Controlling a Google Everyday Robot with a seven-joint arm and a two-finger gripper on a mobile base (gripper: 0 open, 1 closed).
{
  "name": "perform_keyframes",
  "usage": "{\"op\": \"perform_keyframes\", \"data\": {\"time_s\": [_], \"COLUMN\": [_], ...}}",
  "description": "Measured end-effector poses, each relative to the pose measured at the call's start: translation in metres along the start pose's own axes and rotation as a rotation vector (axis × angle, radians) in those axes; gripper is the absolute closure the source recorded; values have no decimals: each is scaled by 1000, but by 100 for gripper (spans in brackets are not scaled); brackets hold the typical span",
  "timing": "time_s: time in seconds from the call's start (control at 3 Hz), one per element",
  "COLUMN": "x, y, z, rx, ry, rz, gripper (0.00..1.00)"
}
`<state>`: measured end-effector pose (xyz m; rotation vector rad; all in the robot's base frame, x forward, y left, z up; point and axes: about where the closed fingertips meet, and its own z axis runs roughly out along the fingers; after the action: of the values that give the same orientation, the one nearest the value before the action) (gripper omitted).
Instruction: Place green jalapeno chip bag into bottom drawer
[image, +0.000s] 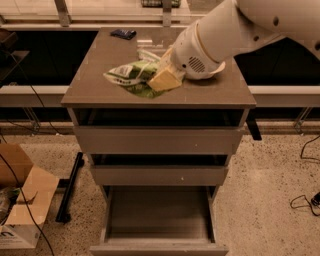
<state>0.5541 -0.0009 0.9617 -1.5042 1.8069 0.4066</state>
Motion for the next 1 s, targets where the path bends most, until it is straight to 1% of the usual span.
{"op": "perform_keyframes", "data": {"time_s": [0.33,0.67,1.0], "x": [49,81,120], "y": [74,119,142], "z": [26,71,142], "rx": [-100,-150,-201], "ry": [40,29,8], "rz": [160,261,357], "gripper": [100,100,100]}}
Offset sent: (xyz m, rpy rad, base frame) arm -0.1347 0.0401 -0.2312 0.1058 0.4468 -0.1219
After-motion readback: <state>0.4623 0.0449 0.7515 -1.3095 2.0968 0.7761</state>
